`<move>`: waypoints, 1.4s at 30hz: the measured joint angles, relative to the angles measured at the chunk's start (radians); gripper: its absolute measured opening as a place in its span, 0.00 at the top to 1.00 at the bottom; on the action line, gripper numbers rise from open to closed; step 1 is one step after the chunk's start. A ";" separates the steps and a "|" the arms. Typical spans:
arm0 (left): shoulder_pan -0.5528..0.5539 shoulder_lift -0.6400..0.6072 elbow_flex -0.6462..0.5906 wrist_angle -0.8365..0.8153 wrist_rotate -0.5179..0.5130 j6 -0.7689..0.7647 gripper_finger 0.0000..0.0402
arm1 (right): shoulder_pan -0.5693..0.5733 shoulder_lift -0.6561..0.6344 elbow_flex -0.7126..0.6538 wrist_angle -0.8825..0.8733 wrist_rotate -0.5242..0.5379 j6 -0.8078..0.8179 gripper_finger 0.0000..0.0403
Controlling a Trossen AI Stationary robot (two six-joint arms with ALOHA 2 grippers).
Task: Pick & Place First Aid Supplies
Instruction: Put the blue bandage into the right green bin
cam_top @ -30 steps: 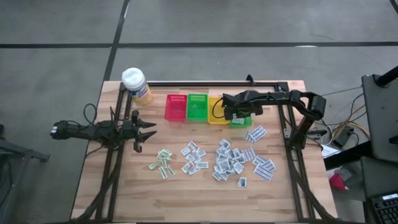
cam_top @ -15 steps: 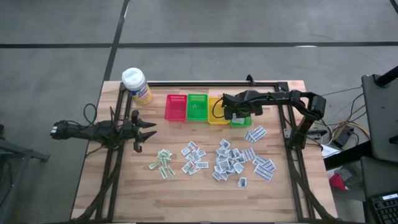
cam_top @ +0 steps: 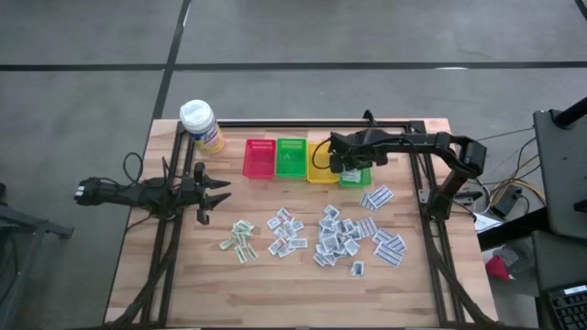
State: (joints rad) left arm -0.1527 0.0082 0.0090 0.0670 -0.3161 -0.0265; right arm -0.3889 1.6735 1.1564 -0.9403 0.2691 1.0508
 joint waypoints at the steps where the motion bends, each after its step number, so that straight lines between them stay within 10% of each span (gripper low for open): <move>1: 0.000 0.000 0.000 0.000 0.000 0.000 0.61 | 0.001 -0.014 0.011 -0.011 -0.001 -0.008 0.69; 15: 0.000 0.000 0.000 0.000 0.000 0.000 0.61 | 0.104 -0.227 0.056 -0.389 -0.098 0.235 0.63; 27: 0.000 0.000 0.000 0.000 0.000 0.000 0.61 | 0.259 -0.391 -0.142 -0.379 -0.167 0.583 0.63; 42: 0.000 0.000 0.000 0.000 0.000 0.000 0.61 | 0.439 -0.344 -0.309 -0.115 -0.165 0.477 0.65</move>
State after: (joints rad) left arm -0.1524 0.0080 0.0092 0.0673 -0.3164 -0.0261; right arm 0.0500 1.3298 0.8475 -1.0558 0.1040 1.5273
